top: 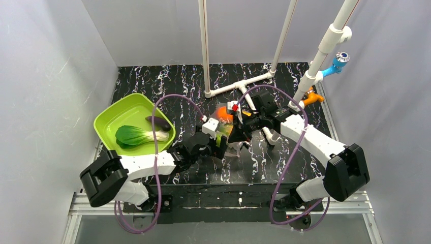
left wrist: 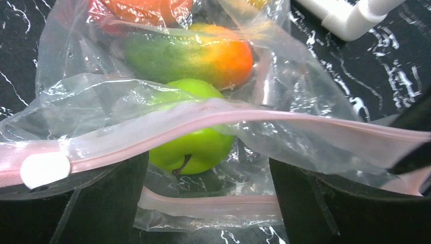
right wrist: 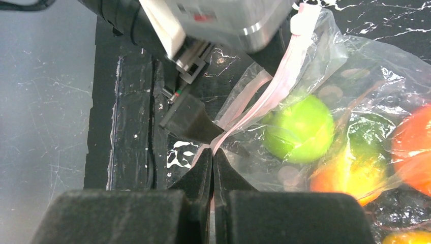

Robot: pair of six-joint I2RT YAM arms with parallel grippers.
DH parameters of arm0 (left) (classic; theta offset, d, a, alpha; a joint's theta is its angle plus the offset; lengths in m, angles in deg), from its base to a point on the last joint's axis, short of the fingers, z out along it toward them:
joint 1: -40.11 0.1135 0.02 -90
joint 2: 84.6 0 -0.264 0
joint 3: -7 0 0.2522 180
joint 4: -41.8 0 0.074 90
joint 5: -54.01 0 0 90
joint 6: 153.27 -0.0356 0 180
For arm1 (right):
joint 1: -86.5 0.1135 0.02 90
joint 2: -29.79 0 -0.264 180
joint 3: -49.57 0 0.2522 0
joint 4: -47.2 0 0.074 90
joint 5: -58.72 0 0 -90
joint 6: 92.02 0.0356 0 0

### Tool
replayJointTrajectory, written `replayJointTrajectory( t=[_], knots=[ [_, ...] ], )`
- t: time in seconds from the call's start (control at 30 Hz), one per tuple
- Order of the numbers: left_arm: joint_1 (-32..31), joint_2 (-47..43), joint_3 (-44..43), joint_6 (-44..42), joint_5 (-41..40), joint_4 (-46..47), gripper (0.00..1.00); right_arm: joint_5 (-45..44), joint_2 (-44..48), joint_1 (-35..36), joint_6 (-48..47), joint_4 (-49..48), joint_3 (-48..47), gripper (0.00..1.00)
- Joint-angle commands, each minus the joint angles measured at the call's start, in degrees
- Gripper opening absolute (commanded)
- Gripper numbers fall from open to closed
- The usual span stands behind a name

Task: Open the zip-top bag and remove the fake food
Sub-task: Pick up the fake fruit from the zipper food storage bag.

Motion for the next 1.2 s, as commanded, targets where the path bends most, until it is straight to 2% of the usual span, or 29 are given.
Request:
replayJointTrajectory(
  t=[0.0,0.27,0.4,0.57,0.7,0.8,0.9,0.97,1.07,1.17],
  knots=[
    [-0.2,3.2,-1.1,-3.5,-3.6,5.4,0.89,0.4,-0.4,0.1,1.2,-2.2,0.4,0.01],
    [-0.1,8.5,-1.6,-6.6,-4.7,8.3,0.90,-0.1,-1.6,0.1,1.7,-2.5,0.2,0.01],
    [-0.2,14.7,-1.9,-6.0,-7.0,7.2,0.90,-0.4,-1.8,0.1,1.6,-2.5,0.2,0.01],
    [-0.1,19.4,-3.7,-8.8,-5.3,9.0,0.94,-0.4,-2.1,0.1,1.3,-2.1,0.0,0.01],
    [-0.1,19.7,-3.5,-8.9,-7.1,10.4,0.93,-0.3,-2.3,0.1,1.1,-1.9,0.0,0.01],
    [-0.2,19.7,-3.8,-8.9,-8.2,10.8,0.83,-0.3,-2.4,0.1,1.1,-1.9,0.0,0.01],
    [-0.1,19.4,-4.3,-9.7,-7.5,10.5,0.70,-0.5,-2.3,0.1,0.9,-1.7,-0.1,0.01],
    [-0.2,18.8,-4.5,-10.0,-6.7,9.8,0.58,-0.5,-2.3,0.1,0.8,-1.6,-0.1,0.01],
    [-0.2,17.4,-4.3,-10.1,-5.8,8.4,0.34,-0.7,-2.3,0.1,0.5,-1.4,-0.2,0.01],
    [-0.1,14.8,-3.0,-9.8,-4.1,7.0,0.28,-0.9,-2.1,0.0,0.3,-1.2,-0.2,0.01]
  ],
)
